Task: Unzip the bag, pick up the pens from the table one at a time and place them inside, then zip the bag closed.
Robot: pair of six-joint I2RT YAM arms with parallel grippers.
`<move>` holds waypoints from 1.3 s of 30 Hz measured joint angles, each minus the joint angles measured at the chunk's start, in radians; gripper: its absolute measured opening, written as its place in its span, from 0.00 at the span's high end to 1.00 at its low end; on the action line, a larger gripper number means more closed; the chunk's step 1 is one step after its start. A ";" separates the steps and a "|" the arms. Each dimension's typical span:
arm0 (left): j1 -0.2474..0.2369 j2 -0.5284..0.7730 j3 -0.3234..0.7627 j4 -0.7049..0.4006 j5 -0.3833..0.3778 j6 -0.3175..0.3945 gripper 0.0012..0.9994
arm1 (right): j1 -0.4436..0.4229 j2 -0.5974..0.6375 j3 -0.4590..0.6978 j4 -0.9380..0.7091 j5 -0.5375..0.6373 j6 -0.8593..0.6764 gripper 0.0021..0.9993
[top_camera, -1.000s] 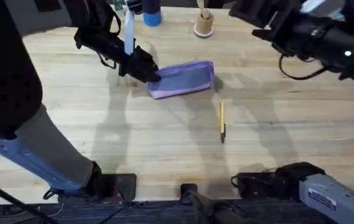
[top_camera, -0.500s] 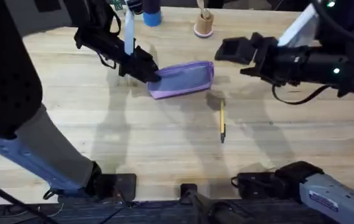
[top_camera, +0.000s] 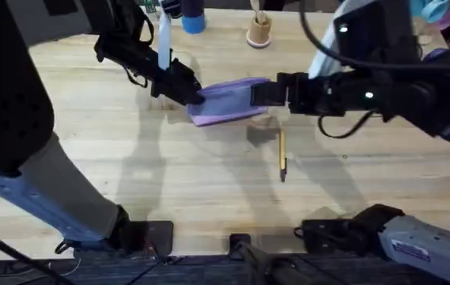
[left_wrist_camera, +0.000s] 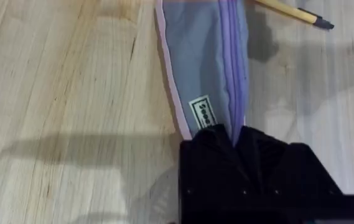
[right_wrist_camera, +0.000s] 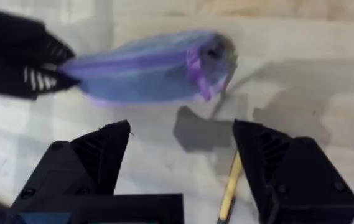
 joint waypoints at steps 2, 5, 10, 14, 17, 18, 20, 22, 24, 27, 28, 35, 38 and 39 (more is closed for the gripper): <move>0.000 0.000 0.000 0.000 0.000 0.000 0.96 | 0.000 0.029 0.000 0.034 0.029 -0.002 0.00; 0.000 0.000 0.000 0.000 0.000 0.000 0.96 | 0.000 0.063 0.000 0.096 0.058 -0.003 0.00; 0.000 0.000 0.000 0.000 0.000 0.000 0.96 | 0.000 0.110 0.000 0.165 0.078 -0.004 0.00; 0.000 0.000 0.000 0.000 0.000 0.000 0.96 | 0.000 0.144 0.000 0.170 0.078 -0.006 0.01; 0.000 0.000 0.000 0.000 0.000 0.000 0.96 | 0.000 0.153 0.000 0.173 0.078 -0.006 0.01; 0.000 0.000 0.000 0.000 0.000 0.000 0.96 | 0.000 0.153 0.000 0.177 0.078 -0.006 0.01; 0.000 0.000 0.000 0.000 0.000 0.000 0.96 | 0.000 0.153 0.000 0.189 0.081 -0.006 0.01; 0.000 0.000 0.000 0.000 0.000 0.000 0.96 | 0.000 0.154 0.000 0.193 0.084 -0.006 0.01; 0.000 0.000 0.000 0.000 0.000 0.000 0.96 | 0.000 0.159 0.000 0.201 0.085 -0.006 0.04; 0.000 0.000 0.000 0.000 0.000 0.000 0.96 | 0.000 0.185 0.000 0.219 0.085 -0.006 0.05; 0.000 0.000 0.000 0.000 0.000 0.000 0.96 | 0.000 0.195 0.000 0.222 0.085 -0.006 0.06; 0.000 0.000 0.000 0.001 0.000 0.000 0.96 | 0.000 0.224 0.000 0.258 0.085 -0.006 0.11; 0.000 0.000 0.000 0.003 0.000 0.000 0.96 | 0.000 0.225 0.000 0.278 0.085 -0.010 0.18; 0.000 0.000 0.000 0.003 0.000 0.000 0.96 | 0.000 0.225 0.000 0.280 0.085 -0.013 0.22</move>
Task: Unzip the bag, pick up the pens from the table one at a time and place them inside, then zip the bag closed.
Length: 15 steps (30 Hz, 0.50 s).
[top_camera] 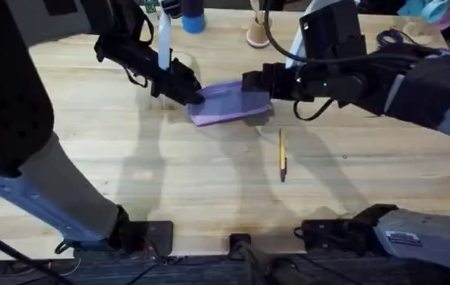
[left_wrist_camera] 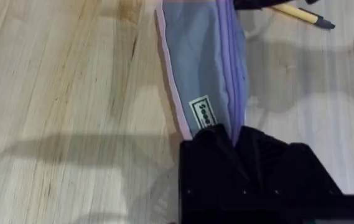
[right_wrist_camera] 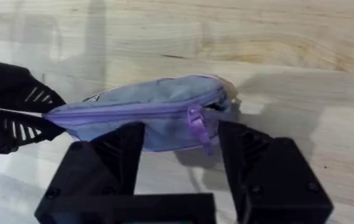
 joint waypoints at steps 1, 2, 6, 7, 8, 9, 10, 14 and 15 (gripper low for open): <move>0.000 0.000 0.000 0.000 0.000 0.000 0.96 | 0.000 0.000 0.000 0.004 0.000 0.000 0.26; 0.000 0.000 0.000 0.000 0.000 0.000 0.96 | 0.000 0.000 0.000 0.006 0.000 -0.001 0.28; 0.000 0.000 0.000 0.000 0.000 0.000 0.96 | 0.002 0.003 0.000 0.010 -0.001 -0.001 0.38; 0.000 0.000 0.000 0.000 0.000 0.000 0.96 | 0.002 0.005 0.000 0.011 -0.001 -0.001 0.42; 0.000 0.000 0.000 0.000 0.000 0.000 0.96 | 0.002 0.009 0.000 0.014 -0.001 -0.001 0.45; 0.000 0.000 0.000 0.000 0.000 0.000 0.96 | 0.002 0.013 0.000 0.017 0.000 -0.001 0.49; 0.000 0.000 0.000 0.000 0.000 0.000 0.96 | 0.002 0.016 0.000 0.017 0.000 -0.001 0.52; 0.000 0.000 0.000 0.000 0.000 0.000 0.96 | 0.002 0.017 0.000 0.016 0.002 -0.001 0.59; 0.000 0.000 0.000 0.000 0.000 0.000 0.96 | 0.002 0.017 0.000 0.016 0.004 -0.001 0.60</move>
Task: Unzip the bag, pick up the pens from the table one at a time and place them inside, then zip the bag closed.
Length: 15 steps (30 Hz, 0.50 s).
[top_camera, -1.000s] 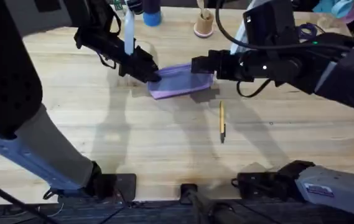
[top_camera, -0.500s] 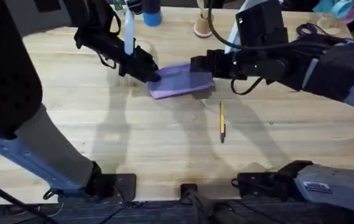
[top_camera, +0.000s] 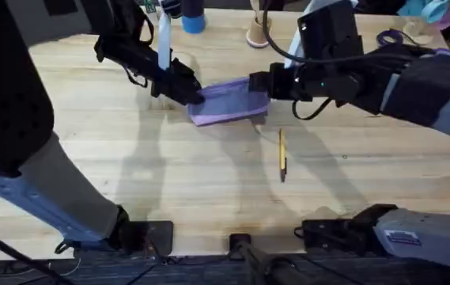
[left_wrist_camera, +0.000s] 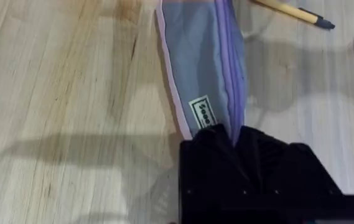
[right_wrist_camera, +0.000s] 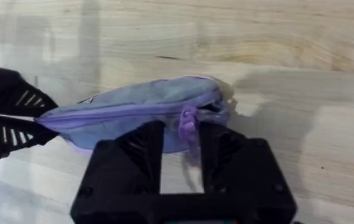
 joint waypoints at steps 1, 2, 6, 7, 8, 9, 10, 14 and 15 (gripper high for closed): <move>0.000 0.000 0.000 0.000 0.000 0.000 0.96 | 0.000 0.000 0.000 0.000 0.004 0.000 0.63; 0.000 0.000 0.000 0.000 0.000 0.000 0.96 | 0.000 0.000 0.000 -0.001 0.011 0.000 0.65; 0.000 0.000 0.000 0.000 0.000 0.000 0.96 | 0.000 0.000 0.000 -0.003 0.033 0.000 0.76; 0.000 0.000 0.000 0.000 0.000 0.000 0.96 | 0.000 0.000 0.000 -0.004 0.036 0.000 0.80; 0.000 0.000 0.000 0.000 0.000 0.000 0.96 | 0.000 0.000 0.000 -0.004 0.038 0.000 0.84; 0.000 0.000 0.000 0.000 0.000 0.000 0.96 | 0.001 0.000 0.000 -0.005 0.039 0.000 0.86; 0.000 0.000 0.000 0.000 0.000 0.000 0.96 | 0.002 0.000 0.000 -0.005 0.041 0.000 0.89; 0.000 0.000 0.000 0.000 0.000 0.000 0.96 | 0.004 0.001 0.000 -0.006 0.048 -0.003 0.96; 0.000 0.000 0.000 0.000 0.000 0.000 0.96 | 0.004 0.001 0.000 -0.006 0.049 -0.003 0.97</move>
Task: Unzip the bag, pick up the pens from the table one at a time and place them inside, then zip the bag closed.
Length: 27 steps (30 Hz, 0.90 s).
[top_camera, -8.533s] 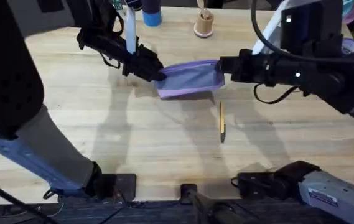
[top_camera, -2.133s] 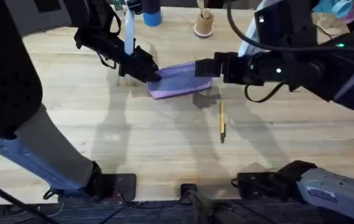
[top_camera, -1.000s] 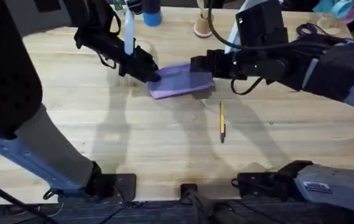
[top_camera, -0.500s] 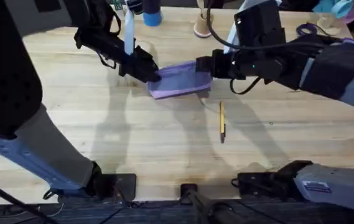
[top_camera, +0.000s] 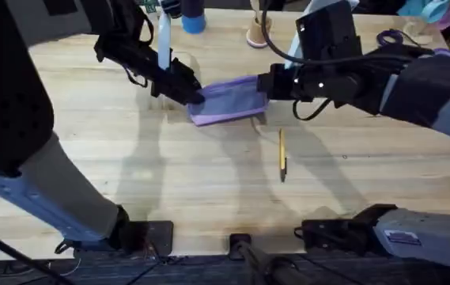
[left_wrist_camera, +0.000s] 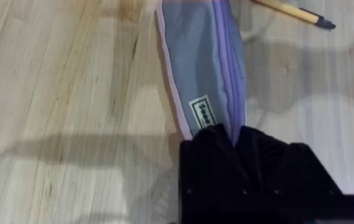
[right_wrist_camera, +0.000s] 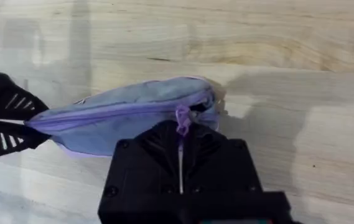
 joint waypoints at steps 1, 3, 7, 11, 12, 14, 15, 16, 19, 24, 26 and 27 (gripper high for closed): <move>0.000 0.000 0.000 0.000 0.000 0.000 0.96 | 0.000 0.000 0.000 0.000 0.001 0.000 0.97; 0.000 0.000 0.000 0.000 0.000 0.000 0.96 | 0.000 0.000 0.000 0.000 0.003 0.000 0.97; 0.000 0.000 0.000 0.000 0.000 0.000 0.96 | 0.000 0.000 0.000 0.000 0.006 -0.004 0.97; 0.000 0.000 0.000 0.000 0.000 0.000 0.96 | -0.002 -0.028 0.000 -0.016 0.006 -0.028 0.97; 0.001 0.000 0.000 0.000 0.000 0.000 0.96 | -0.004 -0.042 0.000 -0.019 0.008 -0.032 0.97; 0.003 0.000 0.000 -0.001 0.001 0.000 0.96 | -0.016 -0.080 0.000 -0.014 0.011 -0.038 0.97; 0.003 0.000 0.000 -0.002 0.001 0.000 0.96 | -0.023 -0.100 0.000 -0.016 0.010 -0.039 0.97; 0.003 0.000 0.000 -0.003 0.001 0.000 0.96 | -0.029 -0.118 0.000 -0.017 0.010 -0.041 0.97; 0.003 0.000 0.000 -0.004 0.006 0.000 0.96 | -0.041 -0.151 0.000 -0.030 -0.001 -0.042 0.97; 0.003 0.000 0.000 -0.004 0.006 0.000 0.96 | -0.048 -0.151 0.000 -0.031 -0.032 -0.045 0.97; 0.002 0.000 0.000 -0.004 0.006 0.000 0.96 | -0.050 -0.151 0.000 -0.038 -0.039 -0.046 0.97; 0.003 0.000 0.000 -0.004 0.006 0.000 0.96 | -0.051 -0.152 0.000 -0.041 -0.040 -0.047 0.97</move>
